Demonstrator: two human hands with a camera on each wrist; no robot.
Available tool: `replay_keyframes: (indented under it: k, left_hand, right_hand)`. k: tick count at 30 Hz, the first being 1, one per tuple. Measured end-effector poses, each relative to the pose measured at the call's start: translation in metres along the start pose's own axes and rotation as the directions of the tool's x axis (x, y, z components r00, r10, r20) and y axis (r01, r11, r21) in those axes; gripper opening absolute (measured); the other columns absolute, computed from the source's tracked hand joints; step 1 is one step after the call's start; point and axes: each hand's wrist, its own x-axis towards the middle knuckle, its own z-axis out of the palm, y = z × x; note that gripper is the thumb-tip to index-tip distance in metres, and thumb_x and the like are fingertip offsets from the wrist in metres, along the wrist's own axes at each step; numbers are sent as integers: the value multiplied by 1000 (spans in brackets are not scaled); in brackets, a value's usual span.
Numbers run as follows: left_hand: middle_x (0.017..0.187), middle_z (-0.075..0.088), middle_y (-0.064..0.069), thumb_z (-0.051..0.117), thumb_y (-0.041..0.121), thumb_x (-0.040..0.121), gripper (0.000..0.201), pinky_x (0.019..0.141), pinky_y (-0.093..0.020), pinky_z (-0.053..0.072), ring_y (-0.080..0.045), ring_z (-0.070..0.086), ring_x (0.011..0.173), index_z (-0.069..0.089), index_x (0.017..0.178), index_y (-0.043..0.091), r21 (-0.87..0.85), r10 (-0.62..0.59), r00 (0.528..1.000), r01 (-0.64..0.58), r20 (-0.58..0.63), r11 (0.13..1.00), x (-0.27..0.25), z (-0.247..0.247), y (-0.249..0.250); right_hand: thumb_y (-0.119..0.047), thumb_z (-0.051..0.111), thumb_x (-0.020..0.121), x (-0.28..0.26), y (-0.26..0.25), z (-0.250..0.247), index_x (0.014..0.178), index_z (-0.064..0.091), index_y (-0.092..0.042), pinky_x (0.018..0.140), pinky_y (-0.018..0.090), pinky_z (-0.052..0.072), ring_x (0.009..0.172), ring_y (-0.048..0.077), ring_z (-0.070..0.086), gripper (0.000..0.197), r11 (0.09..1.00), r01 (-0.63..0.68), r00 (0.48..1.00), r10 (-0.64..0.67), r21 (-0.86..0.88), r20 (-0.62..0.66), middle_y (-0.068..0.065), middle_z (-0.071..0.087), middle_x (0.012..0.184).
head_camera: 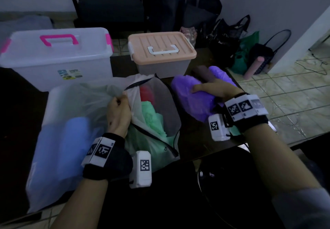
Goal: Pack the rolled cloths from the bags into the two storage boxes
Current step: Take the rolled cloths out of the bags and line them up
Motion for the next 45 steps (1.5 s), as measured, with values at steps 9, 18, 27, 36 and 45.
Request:
replay_keyframes:
  k: [9, 18, 27, 36, 45]
  left_hand:
    - [65, 42, 1, 39, 31, 99, 35, 69, -29, 33, -13, 41, 63, 45, 70, 13, 9, 5, 1000, -5, -11, 1000, 0, 1, 0]
    - [63, 40, 0, 39, 33, 99, 37, 69, -32, 36, -13, 39, 59, 41, 64, 19, -10, -15, 1000, 15, 10, 1000, -1, 0, 1]
    - [111, 60, -10, 36, 38, 98, 41, 99, -39, 44, -29, 56, 108, 60, 110, 7, 117, -113, 984, 97, 139, 988, -13, -15, 13]
    - [87, 53, -8, 27, 36, 102, 42, 79, -31, 36, -26, 50, 89, 51, 74, 14, 205, 32, 999, -37, 26, 978, -33, -30, 12]
    - [94, 53, -11, 27, 36, 102, 43, 77, -29, 32, -20, 46, 87, 59, 100, 6, 210, 53, 998, -48, -19, 977, -40, -34, 10]
  right_hand:
    - [-46, 61, 81, 24, 9, 27, 135, 43, -13, 106, 52, 23, 133, 36, 26, 66, 938, -97, 841, -102, -334, -531, 19, 34, 142]
    - [-56, 50, 86, 42, 18, 49, 138, 35, -6, 114, 53, 9, 139, 35, 19, 74, 877, -126, 900, -96, -464, -425, 20, 26, 146]
    - [-32, 43, 95, 19, 5, 20, 116, 60, -6, 98, 42, 32, 122, 34, 35, 37, 980, -16, 659, -139, -198, -739, 17, 39, 129]
    - [-39, 48, 95, -71, -50, 87, 106, 61, -4, 62, 30, 46, 66, 18, 52, 39, 969, 112, 975, -150, 218, 163, 6, 54, 78]
    - [-41, 66, 83, -90, -56, 123, 129, 49, -3, 72, 25, 44, 97, 19, 57, 62, 989, 138, 953, -117, -56, 281, 8, 58, 123]
